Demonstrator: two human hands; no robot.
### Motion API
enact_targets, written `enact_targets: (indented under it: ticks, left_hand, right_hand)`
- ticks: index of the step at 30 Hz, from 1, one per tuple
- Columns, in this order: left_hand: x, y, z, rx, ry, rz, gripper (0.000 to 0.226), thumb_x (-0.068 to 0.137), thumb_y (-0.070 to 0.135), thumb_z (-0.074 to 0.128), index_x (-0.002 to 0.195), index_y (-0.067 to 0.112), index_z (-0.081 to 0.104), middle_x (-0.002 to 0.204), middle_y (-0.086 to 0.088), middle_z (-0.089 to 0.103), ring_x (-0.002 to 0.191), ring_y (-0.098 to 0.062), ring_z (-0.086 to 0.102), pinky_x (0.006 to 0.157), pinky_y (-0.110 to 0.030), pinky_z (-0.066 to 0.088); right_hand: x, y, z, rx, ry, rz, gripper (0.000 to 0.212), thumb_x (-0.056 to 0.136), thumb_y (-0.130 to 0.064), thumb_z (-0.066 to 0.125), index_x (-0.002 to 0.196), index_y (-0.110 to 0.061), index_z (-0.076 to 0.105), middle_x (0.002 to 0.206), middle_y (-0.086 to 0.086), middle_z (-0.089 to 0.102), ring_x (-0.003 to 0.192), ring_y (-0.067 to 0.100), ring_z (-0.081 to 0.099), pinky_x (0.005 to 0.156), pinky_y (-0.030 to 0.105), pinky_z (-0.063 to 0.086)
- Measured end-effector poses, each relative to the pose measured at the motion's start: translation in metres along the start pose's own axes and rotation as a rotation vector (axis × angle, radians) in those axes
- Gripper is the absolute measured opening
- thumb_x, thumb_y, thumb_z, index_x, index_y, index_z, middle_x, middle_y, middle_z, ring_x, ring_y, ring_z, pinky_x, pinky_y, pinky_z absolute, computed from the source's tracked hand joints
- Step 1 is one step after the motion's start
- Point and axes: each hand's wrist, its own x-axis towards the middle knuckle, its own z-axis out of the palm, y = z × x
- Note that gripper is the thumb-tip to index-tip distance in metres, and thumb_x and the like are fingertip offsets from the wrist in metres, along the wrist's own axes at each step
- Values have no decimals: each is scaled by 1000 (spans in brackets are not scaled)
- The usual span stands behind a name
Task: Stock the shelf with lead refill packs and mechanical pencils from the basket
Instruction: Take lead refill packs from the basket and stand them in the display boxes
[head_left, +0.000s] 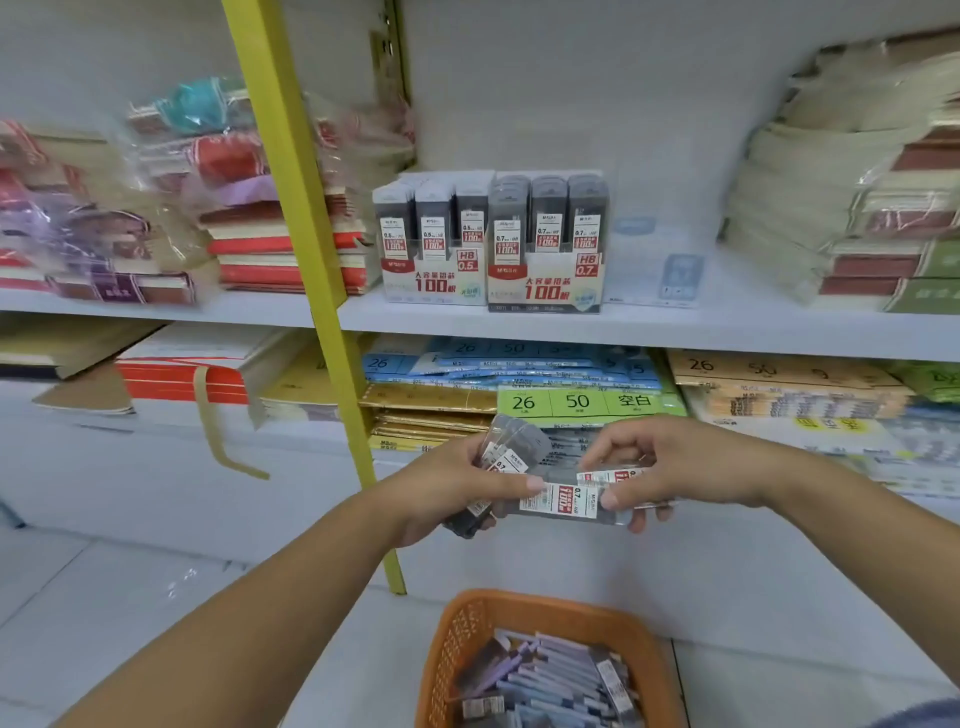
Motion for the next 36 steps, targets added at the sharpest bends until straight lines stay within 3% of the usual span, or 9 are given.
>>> enact_targets:
  ticks: [6,10,14,16,20,24,27,33,36]
  left_hand:
    - [1,7,-2,2,-17,52,22,73,39,84,91,34,74,85,-3,73,64,-16,56,53,-25,42]
    - [5,5,-12,-83,92,67,47,66,42,86,107,26,69,91,-3,78,64,-13,61,53,-25,45]
    - [11,4,-8,-244,264,89,50,68,37,89,110,23,66,91,-4,79,62,-12,64,56,-28,47]
    - [11,3,-5,-289,273,81,42,72,37,88,107,27,69,94,-1,79,66,-9,68,58,-28,49]
    - [4,7,-6,-327,150,50,32,70,46,85,99,37,75,94,-4,78,70,-13,67,55,-27,49]
    - [-1,10,-6,-327,118,64,44,69,51,86,106,31,75,94,-3,77,67,-13,66,53,-24,50]
    - [2,16,-9,-350,236,102,54,62,51,87,109,30,72,96,1,78,82,-18,67,58,-29,51]
    - [5,27,-11,-512,277,228,32,62,43,86,93,43,76,103,3,79,90,-16,76,70,-32,54]
    - [6,30,-12,-621,298,237,43,63,46,85,102,32,76,92,0,79,72,-15,71,59,-30,52]
  right_hand:
    - [16,-21,3,-14,54,-60,37,72,-17,85,103,-26,67,98,0,74,71,24,72,53,24,50]
    - [27,-22,7,130,325,-97,54,56,-22,93,95,-19,56,86,3,73,56,20,67,51,27,52]
    - [36,-27,13,284,568,-198,63,62,-13,90,111,-38,59,90,-2,73,72,19,73,56,29,57]
    - [40,-30,16,316,619,-222,59,67,-11,87,112,-33,57,96,-4,73,81,12,72,60,24,56]
    - [41,-40,12,335,497,-270,40,78,-4,77,109,-24,61,101,-3,74,92,12,71,69,22,56]
    - [40,-48,13,333,410,-317,47,86,-3,68,120,-33,59,106,-5,73,98,12,70,76,23,56]
    - [46,-51,18,369,503,-329,44,89,-11,67,124,-33,54,102,-2,75,93,13,71,75,25,57]
    - [54,-61,31,451,591,-336,30,86,-6,70,113,-17,60,101,-2,75,93,17,72,75,31,59]
    - [50,-77,21,365,647,-348,29,88,-6,67,113,-21,61,93,-1,76,79,16,73,62,26,58]
